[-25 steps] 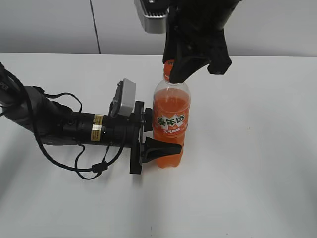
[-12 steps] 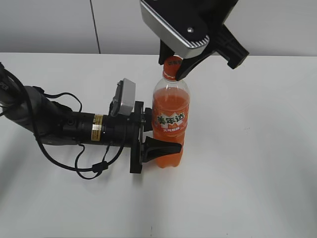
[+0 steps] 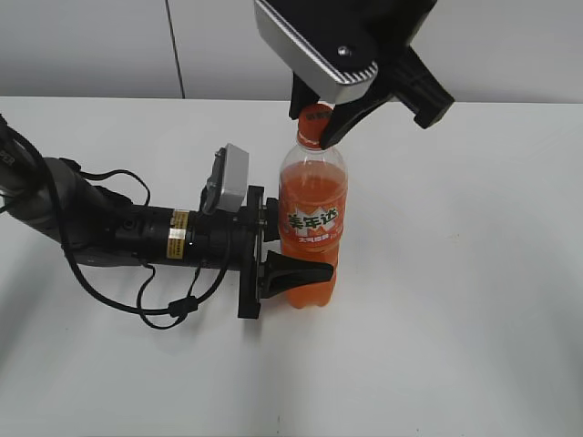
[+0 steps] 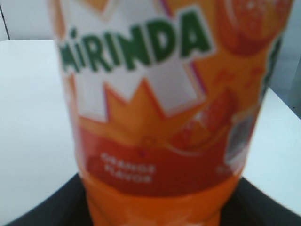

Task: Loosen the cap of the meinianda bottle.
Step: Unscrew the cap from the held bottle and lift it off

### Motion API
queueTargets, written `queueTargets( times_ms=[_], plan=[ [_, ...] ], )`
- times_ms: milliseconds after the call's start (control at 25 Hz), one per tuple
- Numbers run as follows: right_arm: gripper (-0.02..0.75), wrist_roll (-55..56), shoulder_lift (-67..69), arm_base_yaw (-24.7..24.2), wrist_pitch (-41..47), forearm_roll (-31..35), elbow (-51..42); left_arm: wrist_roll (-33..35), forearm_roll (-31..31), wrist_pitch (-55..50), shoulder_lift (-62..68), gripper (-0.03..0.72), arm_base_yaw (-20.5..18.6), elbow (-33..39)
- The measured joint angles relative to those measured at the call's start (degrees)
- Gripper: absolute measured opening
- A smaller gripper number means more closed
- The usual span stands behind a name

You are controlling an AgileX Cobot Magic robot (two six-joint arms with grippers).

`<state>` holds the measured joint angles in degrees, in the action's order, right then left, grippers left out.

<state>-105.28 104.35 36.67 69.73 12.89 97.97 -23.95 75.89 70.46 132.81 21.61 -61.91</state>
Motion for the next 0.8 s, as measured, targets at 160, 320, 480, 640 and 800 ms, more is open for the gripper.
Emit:
queueTargets(
  times_ms=[160,320,480,640,800],
  plan=[
    [0.284,1.90,0.00,0.00,0.00,0.37,0.00,0.00,0.12,0.00,-0.05,0.403,-0.04,0.00],
    [0.306,4.18,0.00,0.00,0.04,0.61,0.00,0.00,0.18,0.00,-0.05,0.403,-0.04,0.00],
    [0.309,5.71,0.00,0.00,0.12,0.90,0.00,0.00,0.18,0.00,-0.05,0.403,-0.04,0.00],
    [0.316,7.85,0.00,0.00,0.12,1.20,0.00,0.00,0.18,0.00,-0.05,0.403,-0.04,0.00],
    [0.370,11.00,0.11,0.00,0.12,1.76,0.00,0.00,0.08,-0.10,-0.05,0.403,-0.04,0.00]
  ],
)
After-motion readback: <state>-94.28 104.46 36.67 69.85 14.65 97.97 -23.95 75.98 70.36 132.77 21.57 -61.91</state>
